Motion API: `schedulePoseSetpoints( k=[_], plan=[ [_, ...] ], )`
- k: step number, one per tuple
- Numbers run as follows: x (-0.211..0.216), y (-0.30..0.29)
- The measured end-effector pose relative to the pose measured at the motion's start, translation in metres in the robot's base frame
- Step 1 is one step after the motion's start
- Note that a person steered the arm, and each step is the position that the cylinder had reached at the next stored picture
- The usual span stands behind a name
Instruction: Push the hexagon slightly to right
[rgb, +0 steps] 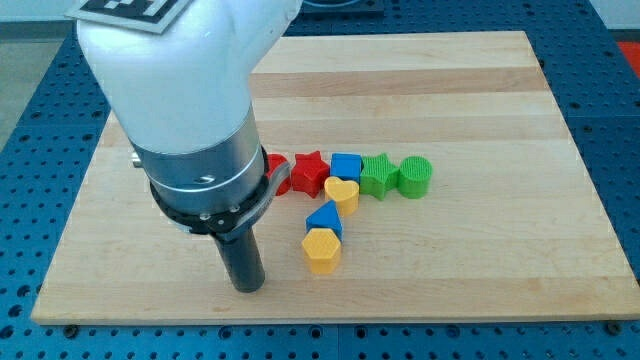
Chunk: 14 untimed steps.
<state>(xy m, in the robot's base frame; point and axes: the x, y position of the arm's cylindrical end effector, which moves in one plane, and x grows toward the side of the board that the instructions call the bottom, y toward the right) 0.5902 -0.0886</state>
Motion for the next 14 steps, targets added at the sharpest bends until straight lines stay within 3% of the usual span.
schedulePoseSetpoints(
  k=[14],
  plan=[
    [-0.035,0.061]
  ],
)
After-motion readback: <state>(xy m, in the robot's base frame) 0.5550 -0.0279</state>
